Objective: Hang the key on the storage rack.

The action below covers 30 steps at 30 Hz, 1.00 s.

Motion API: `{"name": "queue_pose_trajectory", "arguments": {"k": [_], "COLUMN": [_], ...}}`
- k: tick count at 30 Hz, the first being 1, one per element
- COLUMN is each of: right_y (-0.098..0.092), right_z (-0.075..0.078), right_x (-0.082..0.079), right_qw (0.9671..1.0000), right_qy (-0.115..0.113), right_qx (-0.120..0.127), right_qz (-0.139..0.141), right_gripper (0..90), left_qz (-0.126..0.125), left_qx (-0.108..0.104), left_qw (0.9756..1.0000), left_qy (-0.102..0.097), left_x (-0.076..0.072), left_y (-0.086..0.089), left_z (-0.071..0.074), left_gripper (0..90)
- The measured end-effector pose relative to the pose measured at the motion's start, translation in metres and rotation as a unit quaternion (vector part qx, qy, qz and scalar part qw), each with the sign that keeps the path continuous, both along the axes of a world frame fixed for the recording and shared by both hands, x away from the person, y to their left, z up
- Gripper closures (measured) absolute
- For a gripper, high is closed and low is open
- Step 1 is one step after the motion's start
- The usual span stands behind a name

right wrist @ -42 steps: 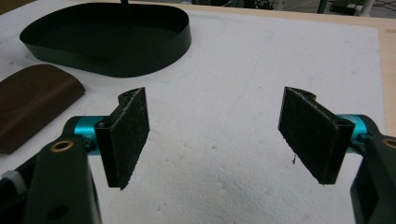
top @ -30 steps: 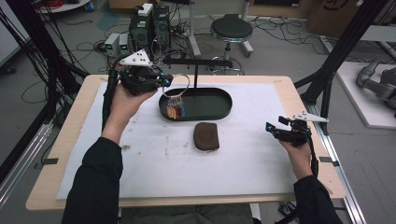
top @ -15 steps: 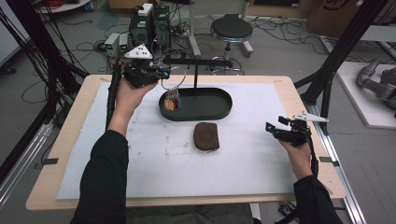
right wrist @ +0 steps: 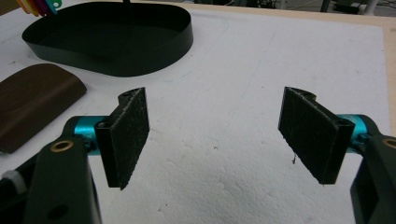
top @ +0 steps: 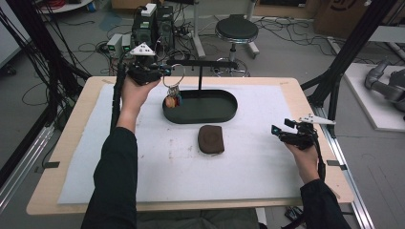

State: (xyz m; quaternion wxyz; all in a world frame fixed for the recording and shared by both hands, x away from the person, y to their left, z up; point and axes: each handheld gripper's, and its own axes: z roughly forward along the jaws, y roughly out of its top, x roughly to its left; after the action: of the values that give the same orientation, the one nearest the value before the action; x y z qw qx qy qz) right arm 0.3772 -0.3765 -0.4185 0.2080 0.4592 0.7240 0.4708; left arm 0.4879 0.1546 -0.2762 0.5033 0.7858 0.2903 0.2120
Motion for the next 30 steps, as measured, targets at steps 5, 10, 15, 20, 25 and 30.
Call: {"name": "queue_pose_trajectory", "arguments": {"k": [5, 10, 15, 20, 25, 30], "right_y": [0.000, 0.000, 0.000, 0.000, -0.001, 0.000], "right_z": [0.000, 0.000, -0.001, 0.000, -0.001, 0.000], "right_x": [0.000, 0.000, 0.001, 0.001, 0.001, 0.001], "right_qw": [1.0000, 1.0000, 1.0000, 1.0000, 1.0000, 1.0000], "right_qy": [0.000, -0.001, -0.001, 0.000, -0.002, -0.001], "right_qx": [-0.002, -0.002, -0.001, 0.000, 0.001, 0.002], "right_qz": [0.001, 0.001, 0.002, 0.001, 0.002, 0.001], "right_gripper": [25.0, 25.0, 25.0, 25.0, 25.0, 25.0], "left_qz": [0.014, 0.026, 0.034, 0.042, 0.045, 0.052], "left_qx": [-0.011, -0.015, -0.019, -0.025, -0.026, -0.029], "left_qw": [0.9998, 0.9995, 0.9992, 0.9987, 0.9985, 0.9981], "left_qy": [0.001, 0.011, 0.011, 0.017, 0.016, 0.014], "left_x": [0.007, 0.013, 0.017, 0.021, 0.023, 0.024], "left_y": [0.002, 0.002, 0.000, 0.002, 0.002, 0.003], "left_z": [-0.005, -0.012, -0.015, -0.020, -0.022, -0.025], "left_gripper": [86.4, 86.4, 86.4, 86.4, 86.5, 86.4]}}
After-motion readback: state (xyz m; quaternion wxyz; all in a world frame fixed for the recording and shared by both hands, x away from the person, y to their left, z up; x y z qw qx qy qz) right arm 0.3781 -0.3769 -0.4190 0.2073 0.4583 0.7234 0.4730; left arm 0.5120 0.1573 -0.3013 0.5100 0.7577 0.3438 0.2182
